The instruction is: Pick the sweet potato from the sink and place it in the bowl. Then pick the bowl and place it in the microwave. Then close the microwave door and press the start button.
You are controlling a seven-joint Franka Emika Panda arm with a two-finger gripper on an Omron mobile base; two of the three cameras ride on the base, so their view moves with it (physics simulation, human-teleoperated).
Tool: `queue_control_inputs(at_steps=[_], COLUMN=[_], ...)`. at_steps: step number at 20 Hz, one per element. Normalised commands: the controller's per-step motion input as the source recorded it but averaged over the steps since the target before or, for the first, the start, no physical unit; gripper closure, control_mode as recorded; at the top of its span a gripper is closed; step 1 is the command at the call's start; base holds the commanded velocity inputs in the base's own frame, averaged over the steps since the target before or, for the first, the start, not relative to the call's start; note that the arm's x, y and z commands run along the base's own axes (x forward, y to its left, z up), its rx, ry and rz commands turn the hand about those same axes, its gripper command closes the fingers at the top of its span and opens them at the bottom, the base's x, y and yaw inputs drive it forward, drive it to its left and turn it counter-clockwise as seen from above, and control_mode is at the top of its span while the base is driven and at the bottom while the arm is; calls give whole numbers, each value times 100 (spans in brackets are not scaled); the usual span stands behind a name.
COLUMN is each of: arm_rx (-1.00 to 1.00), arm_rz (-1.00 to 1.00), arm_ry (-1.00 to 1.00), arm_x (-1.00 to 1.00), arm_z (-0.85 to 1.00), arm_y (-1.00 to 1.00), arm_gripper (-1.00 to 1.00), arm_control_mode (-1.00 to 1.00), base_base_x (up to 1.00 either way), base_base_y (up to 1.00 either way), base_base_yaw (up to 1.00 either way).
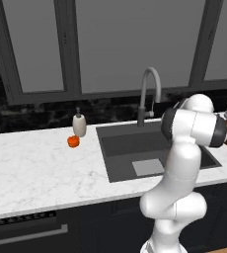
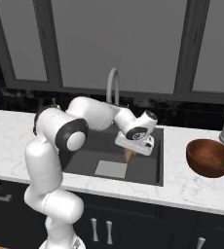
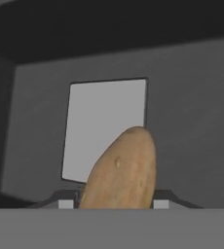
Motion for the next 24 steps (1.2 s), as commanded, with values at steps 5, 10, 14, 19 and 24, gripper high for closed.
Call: queue_control_inputs(at_steps=[5,10,14,19,24], arm_rx=[4,-2,-16,-23,-14], arm_rz=[0,-3,-5,-4,0], arm_ry=[0,14,22,14,0], arm_x=[-39,-51,-40,-32,-28], arm_z=[99,85,60,32,4], arm_y=[-22,-24,-8,-3,-37], arm_gripper=[100,100,100,100,100], arm_control_mode=[-100,-100,-100,-100,-100], base_base_x=[0,0,0,0,0], base_base_y=[0,0,0,0,0], base_base_yaw=[0,0,0,0,0])
